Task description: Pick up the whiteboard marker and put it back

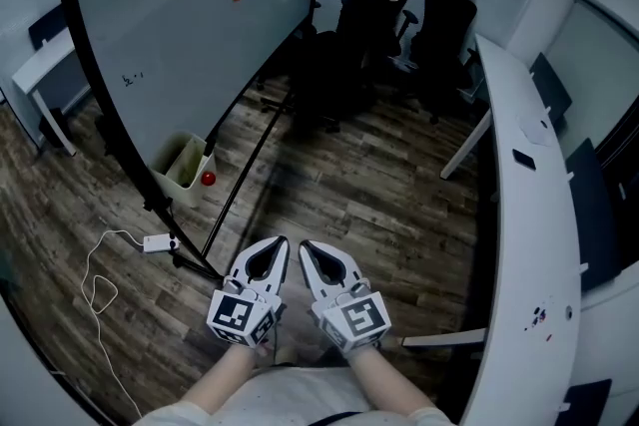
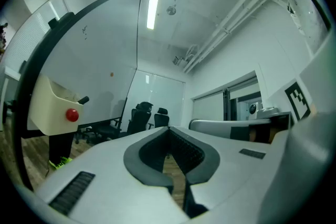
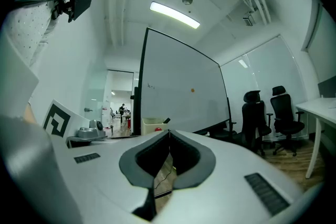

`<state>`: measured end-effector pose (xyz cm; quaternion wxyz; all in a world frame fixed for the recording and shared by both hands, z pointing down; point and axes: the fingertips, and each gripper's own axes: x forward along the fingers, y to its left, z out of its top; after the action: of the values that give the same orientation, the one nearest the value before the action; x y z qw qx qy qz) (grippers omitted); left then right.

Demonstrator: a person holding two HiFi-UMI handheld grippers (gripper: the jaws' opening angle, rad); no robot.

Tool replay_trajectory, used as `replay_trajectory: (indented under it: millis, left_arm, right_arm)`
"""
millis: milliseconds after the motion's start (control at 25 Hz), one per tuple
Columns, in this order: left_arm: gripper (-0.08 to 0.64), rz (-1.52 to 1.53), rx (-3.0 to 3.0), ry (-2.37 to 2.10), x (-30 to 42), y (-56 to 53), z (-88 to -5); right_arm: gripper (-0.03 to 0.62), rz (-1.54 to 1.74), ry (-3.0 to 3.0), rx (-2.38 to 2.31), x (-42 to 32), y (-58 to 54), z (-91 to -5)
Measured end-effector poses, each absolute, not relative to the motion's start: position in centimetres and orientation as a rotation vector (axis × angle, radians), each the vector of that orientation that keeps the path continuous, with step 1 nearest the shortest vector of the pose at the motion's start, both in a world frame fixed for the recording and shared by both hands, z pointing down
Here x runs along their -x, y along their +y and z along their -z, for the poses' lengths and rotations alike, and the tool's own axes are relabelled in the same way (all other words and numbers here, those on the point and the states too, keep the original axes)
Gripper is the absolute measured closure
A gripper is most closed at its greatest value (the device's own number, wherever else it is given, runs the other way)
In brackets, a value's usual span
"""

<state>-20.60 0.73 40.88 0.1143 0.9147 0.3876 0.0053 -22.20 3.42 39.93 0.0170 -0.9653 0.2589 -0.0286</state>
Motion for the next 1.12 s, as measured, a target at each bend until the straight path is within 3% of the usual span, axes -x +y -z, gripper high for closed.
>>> replay_trajectory:
  millis: [560, 1120]
  left_arm:
    - [0.545, -0.057, -2.825, 0.727, 11.4, -4.0, -43.7]
    - [0.545, -0.060, -2.894, 0.451, -2.6, 4.9, -44.5]
  right_arm:
    - [0.572, 0.082, 1.227, 2.845, 11.6, -0.6, -42.2]
    - [0.572, -0.018, 1.717, 2.795, -1.2, 6.1, -42.0]
